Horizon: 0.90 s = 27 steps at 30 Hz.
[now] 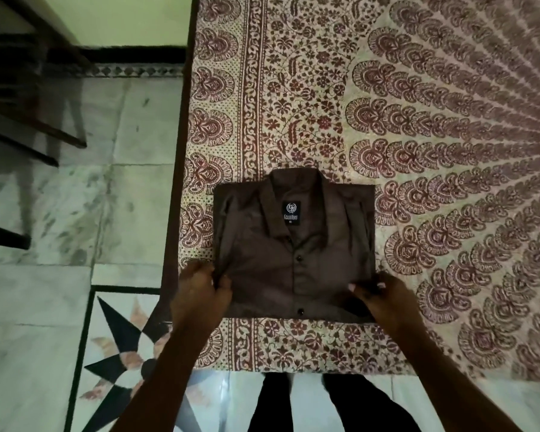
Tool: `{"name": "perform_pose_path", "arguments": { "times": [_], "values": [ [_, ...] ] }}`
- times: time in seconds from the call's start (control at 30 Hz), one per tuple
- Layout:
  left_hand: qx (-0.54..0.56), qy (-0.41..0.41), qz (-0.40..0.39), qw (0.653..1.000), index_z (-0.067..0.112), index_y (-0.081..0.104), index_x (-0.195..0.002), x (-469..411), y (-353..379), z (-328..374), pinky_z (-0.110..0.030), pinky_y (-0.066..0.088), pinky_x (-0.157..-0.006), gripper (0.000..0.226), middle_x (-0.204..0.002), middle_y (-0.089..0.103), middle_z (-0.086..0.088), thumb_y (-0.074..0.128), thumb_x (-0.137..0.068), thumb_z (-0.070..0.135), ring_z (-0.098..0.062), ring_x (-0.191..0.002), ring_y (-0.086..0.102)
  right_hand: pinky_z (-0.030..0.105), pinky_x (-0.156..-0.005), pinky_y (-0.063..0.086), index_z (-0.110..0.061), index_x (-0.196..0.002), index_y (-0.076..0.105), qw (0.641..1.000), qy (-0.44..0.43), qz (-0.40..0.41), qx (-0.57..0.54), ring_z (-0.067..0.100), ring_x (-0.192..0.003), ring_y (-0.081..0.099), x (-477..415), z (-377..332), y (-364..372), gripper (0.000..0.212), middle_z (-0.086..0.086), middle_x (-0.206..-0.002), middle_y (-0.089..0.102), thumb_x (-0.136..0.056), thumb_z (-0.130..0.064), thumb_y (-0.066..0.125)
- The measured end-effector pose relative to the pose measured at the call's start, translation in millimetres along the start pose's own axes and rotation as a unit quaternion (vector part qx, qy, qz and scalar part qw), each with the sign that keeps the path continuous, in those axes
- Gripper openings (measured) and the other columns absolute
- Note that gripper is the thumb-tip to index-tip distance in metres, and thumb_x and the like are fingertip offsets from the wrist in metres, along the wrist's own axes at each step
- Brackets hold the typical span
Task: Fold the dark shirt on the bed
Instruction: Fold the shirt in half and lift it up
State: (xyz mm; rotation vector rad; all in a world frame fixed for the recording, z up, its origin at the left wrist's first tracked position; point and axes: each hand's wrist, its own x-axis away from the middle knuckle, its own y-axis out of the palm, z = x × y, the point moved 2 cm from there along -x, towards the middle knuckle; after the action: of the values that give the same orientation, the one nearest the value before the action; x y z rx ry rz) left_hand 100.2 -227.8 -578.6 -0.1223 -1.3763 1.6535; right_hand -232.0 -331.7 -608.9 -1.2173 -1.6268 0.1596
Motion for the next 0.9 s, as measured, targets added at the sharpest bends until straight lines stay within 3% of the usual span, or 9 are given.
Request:
{"name": "perform_pose_path", "arguments": {
  "times": [0.1,0.2,0.3,0.4,0.47,0.57,0.67,0.77,0.9],
  "values": [
    [-0.005,0.055,0.104,0.993,0.003,0.055,-0.139,-1,-11,19,-0.055,0.048,-0.101,0.059,-0.138,0.05,-0.025,0.076,-0.089,0.025,-0.046,-0.125,0.049,0.039,-0.081,0.052,-0.014,-0.117,0.058,0.982,-0.095,0.151,0.065,0.036,-0.103,0.061,3,-13,-7,0.044,0.016,-0.116,0.061,-0.085,-0.035,0.08],
    [0.056,0.122,0.155,0.979,0.0,0.055,-0.139,-14,-22,36,-0.051,0.049,-0.101,0.058,-0.135,0.052,-0.026,0.077,-0.091,0.025,-0.041,-0.122,0.053,0.034,-0.084,0.042,-0.008,-0.112,0.064,0.95,-0.209,0.23,0.022,0.038,-0.106,0.055,-9,-47,-12,0.025,0.018,-0.116,0.053,-0.09,-0.015,0.074],
    [0.149,0.07,0.078,0.983,0.007,0.057,-0.138,-45,-16,53,-0.041,0.05,-0.101,0.053,-0.135,0.059,-0.017,0.073,-0.095,0.032,-0.031,-0.119,0.059,0.04,-0.09,0.047,-0.008,-0.117,0.065,0.954,-0.199,0.222,-0.024,0.037,-0.11,0.056,-37,-79,-16,0.028,0.019,-0.119,0.057,-0.093,-0.022,0.072],
    [0.244,0.003,0.073,0.967,0.0,0.07,-0.116,-71,-14,53,-0.035,0.049,-0.088,0.033,-0.107,0.071,-0.018,0.069,-0.099,0.028,-0.03,-0.101,0.065,0.039,-0.099,0.047,-0.011,-0.124,0.067,0.975,-0.132,0.17,-0.053,0.032,-0.116,0.061,-61,-100,-17,0.037,0.014,-0.122,0.068,-0.092,-0.027,0.074],
    [0.31,-0.016,0.079,0.947,-0.006,0.073,-0.101,-82,-15,48,-0.036,0.046,-0.08,0.031,-0.088,0.066,-0.016,0.068,-0.1,0.024,-0.025,-0.085,0.059,0.037,-0.095,0.049,-0.014,-0.114,0.074,0.978,-0.096,0.17,-0.072,0.028,-0.108,0.068,-69,-104,-21,0.024,0.008,-0.11,0.076,-0.091,-0.022,0.074],
    [0.353,-0.039,0.055,0.933,-0.001,0.072,-0.095,-91,-13,42,-0.038,0.045,-0.081,0.027,-0.087,0.064,-0.013,0.068,-0.099,0.025,-0.021,-0.085,0.054,0.029,-0.081,0.048,-0.014,-0.107,0.076,0.976,-0.081,0.165,-0.118,0.025,-0.096,0.071,-73,-103,-21,0.019,0.005,-0.098,0.078,-0.091,-0.024,0.074],
    [0.318,-0.037,0.055,0.946,0.003,0.073,-0.097,-94,-11,43,-0.036,0.046,-0.081,0.024,-0.089,0.067,-0.016,0.069,-0.099,0.026,-0.021,-0.084,0.057,0.038,-0.082,0.055,-0.014,-0.101,0.074,0.971,-0.071,0.169,-0.151,0.026,-0.091,0.072,-79,-95,-21,0.019,0.001,-0.089,0.074,-0.089,-0.029,0.076],
    [0.241,-0.014,0.09,0.966,0.001,0.072,-0.114,-93,-13,50,-0.031,0.048,-0.086,0.025,-0.106,0.073,-0.021,0.07,-0.098,0.02,-0.031,-0.098,0.068,0.027,-0.073,0.041,-0.012,-0.104,0.071,0.973,-0.098,0.175,-0.115,0.024,-0.091,0.069,-84,-91,-20,0.024,-0.006,-0.084,0.064,-0.091,-0.032,0.075],
    [0.113,0.112,0.185,0.97,0.005,0.061,-0.13,-63,-18,61,-0.027,0.045,-0.094,0.038,-0.123,0.064,-0.019,0.07,-0.093,0.011,-0.026,-0.111,0.06,0.042,-0.088,0.046,-0.011,-0.125,0.062,0.937,-0.172,0.304,0.02,0.032,-0.11,0.057,-55,-86,-12,0.042,0.012,-0.119,0.062,-0.101,-0.045,0.06]
  ]
}}
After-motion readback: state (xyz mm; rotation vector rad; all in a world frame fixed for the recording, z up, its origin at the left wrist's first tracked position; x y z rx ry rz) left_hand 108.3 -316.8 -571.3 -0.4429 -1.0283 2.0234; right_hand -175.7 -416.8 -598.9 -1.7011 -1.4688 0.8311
